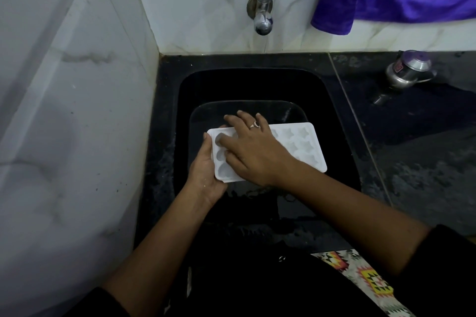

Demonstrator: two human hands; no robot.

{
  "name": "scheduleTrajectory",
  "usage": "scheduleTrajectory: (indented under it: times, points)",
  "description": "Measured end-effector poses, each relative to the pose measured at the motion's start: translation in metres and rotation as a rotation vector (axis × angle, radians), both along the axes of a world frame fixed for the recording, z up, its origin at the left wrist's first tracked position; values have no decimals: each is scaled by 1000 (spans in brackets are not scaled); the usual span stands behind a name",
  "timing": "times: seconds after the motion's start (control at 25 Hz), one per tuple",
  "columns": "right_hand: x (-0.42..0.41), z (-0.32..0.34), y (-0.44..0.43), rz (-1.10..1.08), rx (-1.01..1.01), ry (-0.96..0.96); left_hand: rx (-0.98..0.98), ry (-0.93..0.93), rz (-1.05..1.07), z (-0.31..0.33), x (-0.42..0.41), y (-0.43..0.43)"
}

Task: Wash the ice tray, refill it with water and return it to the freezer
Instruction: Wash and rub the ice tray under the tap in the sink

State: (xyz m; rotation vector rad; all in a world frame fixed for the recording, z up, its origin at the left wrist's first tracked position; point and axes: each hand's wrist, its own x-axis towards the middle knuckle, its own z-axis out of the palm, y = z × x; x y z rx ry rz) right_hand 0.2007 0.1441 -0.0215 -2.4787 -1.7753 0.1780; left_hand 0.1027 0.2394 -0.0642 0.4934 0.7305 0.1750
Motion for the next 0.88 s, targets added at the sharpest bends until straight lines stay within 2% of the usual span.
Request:
scheduleTrajectory:
  times: [0.12, 0.52, 0.88]
  points:
    - [7, 3, -2, -56, 17, 17, -19, -11, 8, 0, 0, 0]
    - [-14, 5, -16, 86, 34, 63, -5, -32, 83, -8, 1, 16]
    - [-9, 3, -14, 58, 68, 64, -15, -24, 42, -4, 0, 12]
